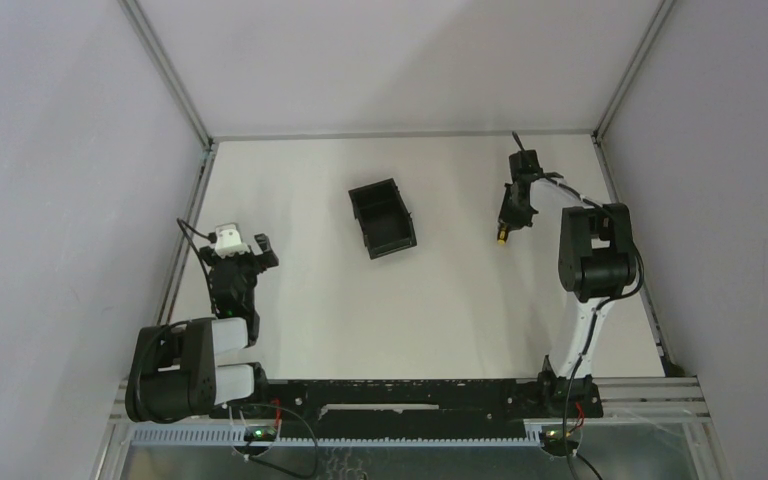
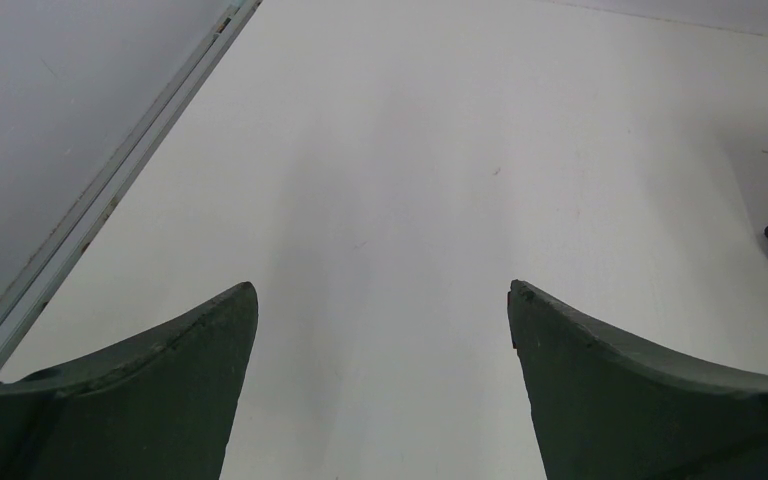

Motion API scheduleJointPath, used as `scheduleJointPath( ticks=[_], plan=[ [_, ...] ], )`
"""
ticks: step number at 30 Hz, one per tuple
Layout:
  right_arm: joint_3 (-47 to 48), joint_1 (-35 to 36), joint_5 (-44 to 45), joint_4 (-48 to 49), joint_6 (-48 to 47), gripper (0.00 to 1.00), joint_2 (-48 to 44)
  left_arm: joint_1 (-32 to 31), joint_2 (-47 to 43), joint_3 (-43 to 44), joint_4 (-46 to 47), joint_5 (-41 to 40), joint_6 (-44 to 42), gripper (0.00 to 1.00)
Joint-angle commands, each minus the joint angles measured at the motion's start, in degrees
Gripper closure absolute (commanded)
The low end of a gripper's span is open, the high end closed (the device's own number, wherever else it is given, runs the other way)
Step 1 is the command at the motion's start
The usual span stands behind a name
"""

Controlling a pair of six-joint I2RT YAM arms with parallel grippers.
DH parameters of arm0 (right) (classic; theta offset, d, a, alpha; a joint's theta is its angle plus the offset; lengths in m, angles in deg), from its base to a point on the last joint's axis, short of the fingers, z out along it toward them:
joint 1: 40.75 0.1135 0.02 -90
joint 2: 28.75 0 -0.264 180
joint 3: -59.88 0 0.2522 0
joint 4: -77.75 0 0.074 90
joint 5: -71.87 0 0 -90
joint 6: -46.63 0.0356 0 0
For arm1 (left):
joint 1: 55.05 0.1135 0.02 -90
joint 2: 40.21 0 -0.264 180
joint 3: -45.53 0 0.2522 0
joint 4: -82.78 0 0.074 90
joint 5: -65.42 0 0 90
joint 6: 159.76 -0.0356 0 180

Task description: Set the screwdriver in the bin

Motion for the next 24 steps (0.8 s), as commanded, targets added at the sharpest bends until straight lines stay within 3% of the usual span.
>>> scheduleJointPath(
  ticks=[1,5,11,19,24],
  plan=[
    [2.5,1.2,4.2,-5.8,0.7,1.00,-2.3,-0.2,-0.7,2.9,2.0,-0.7,-1.0,0.00],
    [5.8,5.5,6.1,-8.4,-2.8,1.00,-9.1,-0.2,-0.7,2.9,2.0,-0.7,-1.1,0.00],
    [7.5,15.3,1.4,-6.9,-8.6,1.00,-17.5,-0.2,-0.7,2.9,2.0,-0.7,-1.1,0.00],
    [12.7,26.6,-12.4,-4.2,-16.2,0.99,-16.1,-0.2,-0.7,2.9,2.0,-0.7,-1.0,0.00],
    [17.1,30.1,-14.1,-4.0,-21.3,0.97,-10.4,-0.2,-0.7,2.9,2.0,-0.7,-1.0,0.00]
  ],
)
